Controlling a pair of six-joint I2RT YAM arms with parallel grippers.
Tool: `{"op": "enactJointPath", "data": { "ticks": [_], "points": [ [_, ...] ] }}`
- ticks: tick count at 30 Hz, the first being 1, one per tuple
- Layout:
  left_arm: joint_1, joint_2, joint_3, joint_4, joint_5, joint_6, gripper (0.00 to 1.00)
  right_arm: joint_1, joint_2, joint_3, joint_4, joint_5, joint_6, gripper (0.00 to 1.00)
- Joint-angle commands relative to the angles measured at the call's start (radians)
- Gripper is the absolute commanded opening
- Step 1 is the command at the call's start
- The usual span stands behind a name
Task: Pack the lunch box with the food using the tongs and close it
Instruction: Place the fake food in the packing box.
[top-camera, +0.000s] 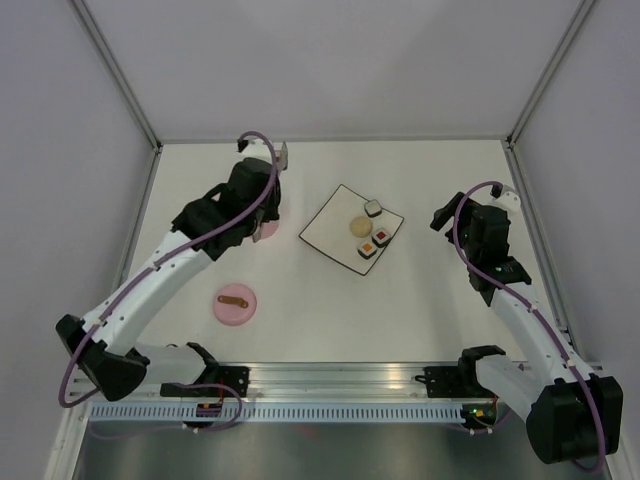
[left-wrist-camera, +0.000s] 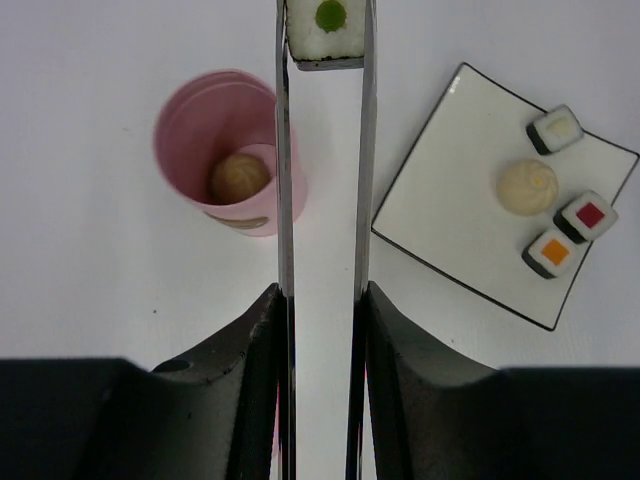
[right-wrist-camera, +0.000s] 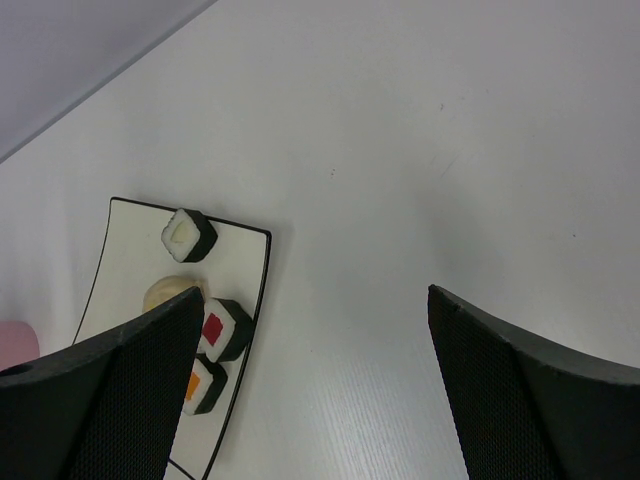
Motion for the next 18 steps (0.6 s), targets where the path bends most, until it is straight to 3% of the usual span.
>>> {"op": "enactJointPath", "data": {
  "ticks": [1, 5, 14, 18],
  "points": [
    [0.079, -0.081, -0.038, -0.031, -0.033, 0.022, 0.25, 0.000, -0.013, 0.028, 0.008, -0.007, 0.008, 0.98],
    [0.207, -0.138, -0.108, -0.033, 0.012, 0.014, 0.25, -0.001, -0.008, 0.025, 0.011, -0.018, 0.009, 0.98],
    [0.226, -0.111, -0.157, 0.001, 0.061, 0.010, 0.26, -0.001, -0.010, 0.025, 0.004, -0.024, 0.009, 0.98],
    [0.226, -0.107, -0.167, 0.002, 0.059, 0.011, 0.30, -0.001, -0.013, 0.023, -0.007, -0.016, 0.006, 0.98]
  ]
}}
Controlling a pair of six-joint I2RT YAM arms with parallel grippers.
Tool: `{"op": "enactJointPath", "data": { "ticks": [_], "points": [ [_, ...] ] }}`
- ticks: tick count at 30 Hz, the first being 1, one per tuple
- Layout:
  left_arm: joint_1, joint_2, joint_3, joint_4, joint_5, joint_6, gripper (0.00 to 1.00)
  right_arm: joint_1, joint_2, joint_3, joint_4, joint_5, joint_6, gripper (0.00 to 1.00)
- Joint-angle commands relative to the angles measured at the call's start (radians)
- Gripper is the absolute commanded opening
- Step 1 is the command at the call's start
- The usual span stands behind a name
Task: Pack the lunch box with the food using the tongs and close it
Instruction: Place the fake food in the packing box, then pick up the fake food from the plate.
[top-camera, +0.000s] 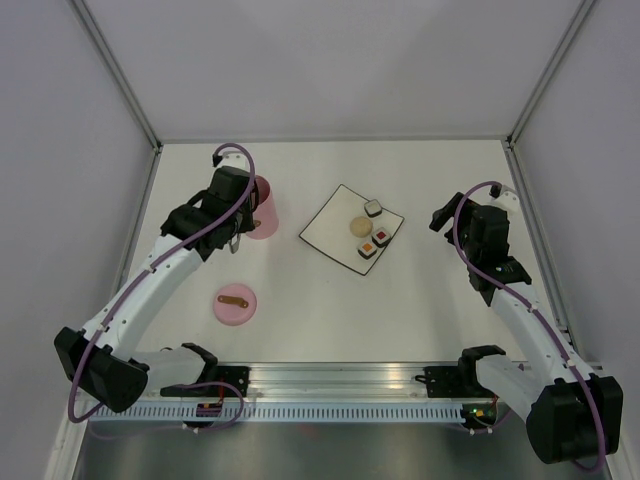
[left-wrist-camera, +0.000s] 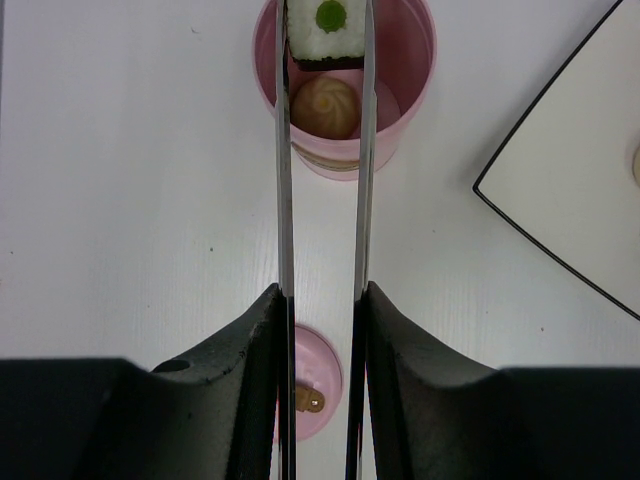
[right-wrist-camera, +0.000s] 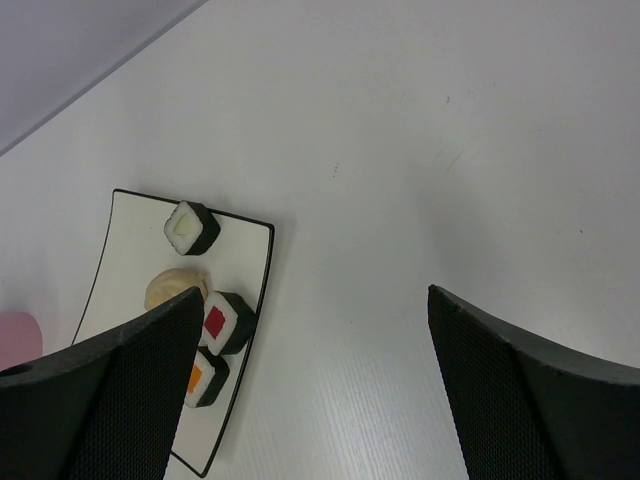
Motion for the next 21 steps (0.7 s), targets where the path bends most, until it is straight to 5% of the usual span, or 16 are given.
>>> {"op": "enactJointPath", "data": {
  "ticks": [1, 9, 17, 21],
  "points": [
    [0.003, -0.008, -0.004, 0.042, 0.006, 0.010, 0.32, 0.000, -0.012, 0.025, -0.001, 0.001, 0.008, 0.98],
    [0.003, -0.031, -0.004, 0.030, 0.008, 0.013, 0.56, -0.001, 0.000, 0.023, 0.008, -0.014, 0.012, 0.98],
    [-0.010, -0.048, 0.066, 0.005, 0.073, 0.027, 0.57, -0.001, 0.014, 0.025, -0.005, 0.025, 0.031, 0.98],
    [-0.128, -0.008, 0.132, 0.007, 0.071, 0.021, 0.57, -0.001, 0.024, 0.035, -0.050, 0.093, 0.062, 0.98]
  ]
}}
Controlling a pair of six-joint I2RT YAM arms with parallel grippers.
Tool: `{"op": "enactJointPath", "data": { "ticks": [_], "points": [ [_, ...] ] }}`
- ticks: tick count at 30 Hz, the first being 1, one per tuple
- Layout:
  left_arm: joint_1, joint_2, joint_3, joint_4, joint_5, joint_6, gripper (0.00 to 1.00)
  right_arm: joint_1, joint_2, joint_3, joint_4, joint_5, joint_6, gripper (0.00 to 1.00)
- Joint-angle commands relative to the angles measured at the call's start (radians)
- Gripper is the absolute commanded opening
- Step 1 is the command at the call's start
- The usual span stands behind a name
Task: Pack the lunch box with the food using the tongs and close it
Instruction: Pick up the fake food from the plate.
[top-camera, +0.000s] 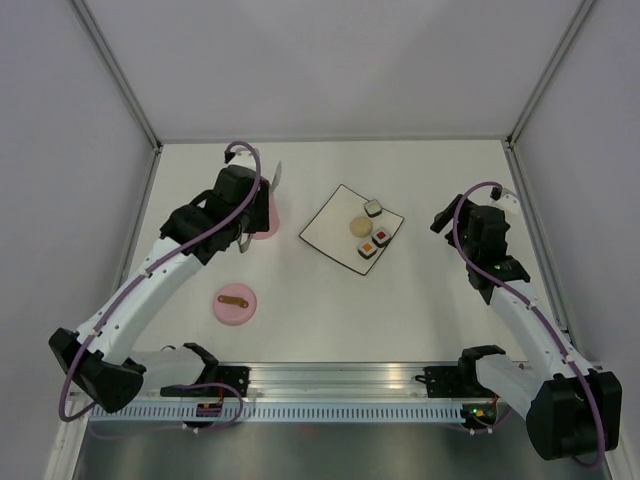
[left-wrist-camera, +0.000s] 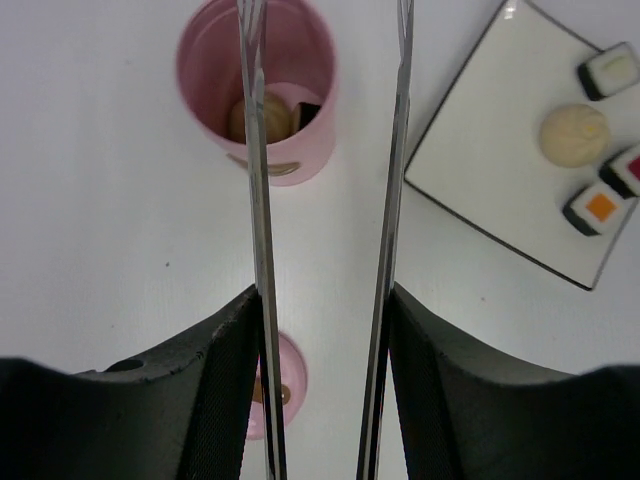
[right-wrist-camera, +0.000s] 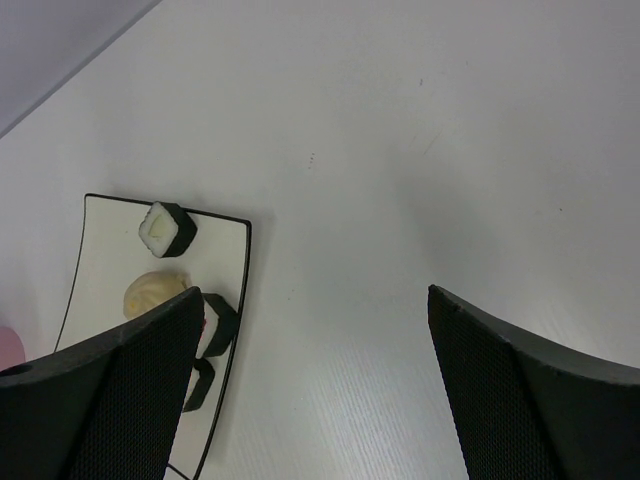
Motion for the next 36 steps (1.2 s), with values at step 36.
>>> {"op": "enactJointPath", "data": {
  "ticks": [36],
  "points": [
    [-0.382, 0.525, 0.131, 0.232, 0.068, -0.100, 0.61, -0.001, -0.030, -0.002, -0.073, 0.083, 0.017, 0.98]
  ]
}}
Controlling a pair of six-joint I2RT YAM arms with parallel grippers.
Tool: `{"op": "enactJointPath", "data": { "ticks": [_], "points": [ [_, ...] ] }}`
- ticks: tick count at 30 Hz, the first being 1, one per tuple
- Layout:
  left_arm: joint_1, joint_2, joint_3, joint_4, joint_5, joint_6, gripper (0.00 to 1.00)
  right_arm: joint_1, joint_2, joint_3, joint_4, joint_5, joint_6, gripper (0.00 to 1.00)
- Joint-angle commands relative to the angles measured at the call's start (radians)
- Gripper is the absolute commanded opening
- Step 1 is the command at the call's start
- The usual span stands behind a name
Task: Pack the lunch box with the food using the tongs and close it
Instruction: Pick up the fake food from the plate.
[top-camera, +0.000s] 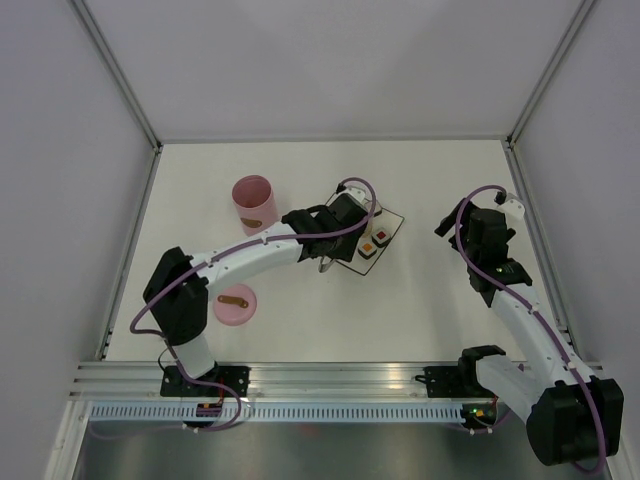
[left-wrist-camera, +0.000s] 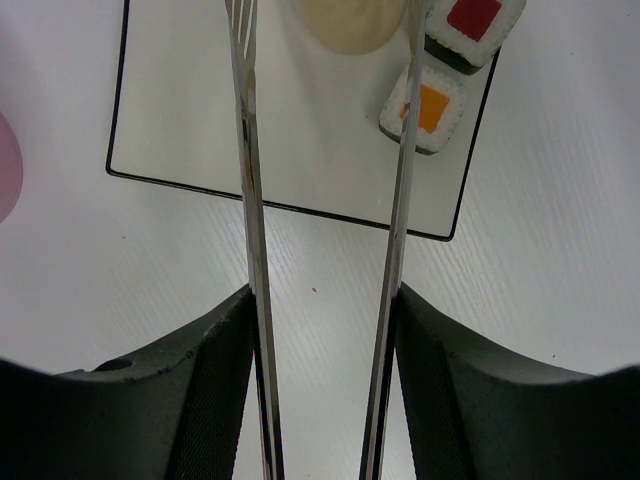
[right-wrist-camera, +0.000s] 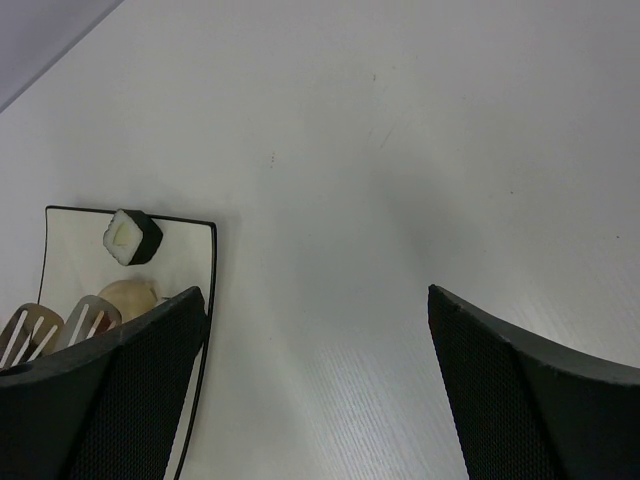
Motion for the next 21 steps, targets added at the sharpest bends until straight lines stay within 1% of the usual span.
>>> {"op": "enactJointPath", "data": {
  "ticks": [1, 14, 21],
  "points": [
    [-0.005, 0.017, 0.020, 0.036, -0.018, -0.032, 0.61, -0.001, -0.004, 0.002, 0.008, -0.004, -0.002, 0.98],
    [-0.005, 0.097, 0.040, 0.041, 0.015, -0.033, 0.60, -0.001, 0.013, 0.009, 0.002, -0.004, -0.010, 0.98],
    [-0.005, 0.103, 0.058, 0.047, 0.054, -0.021, 0.59, -0.001, 0.033, 0.024, -0.001, -0.007, -0.010, 0.98]
  ]
}}
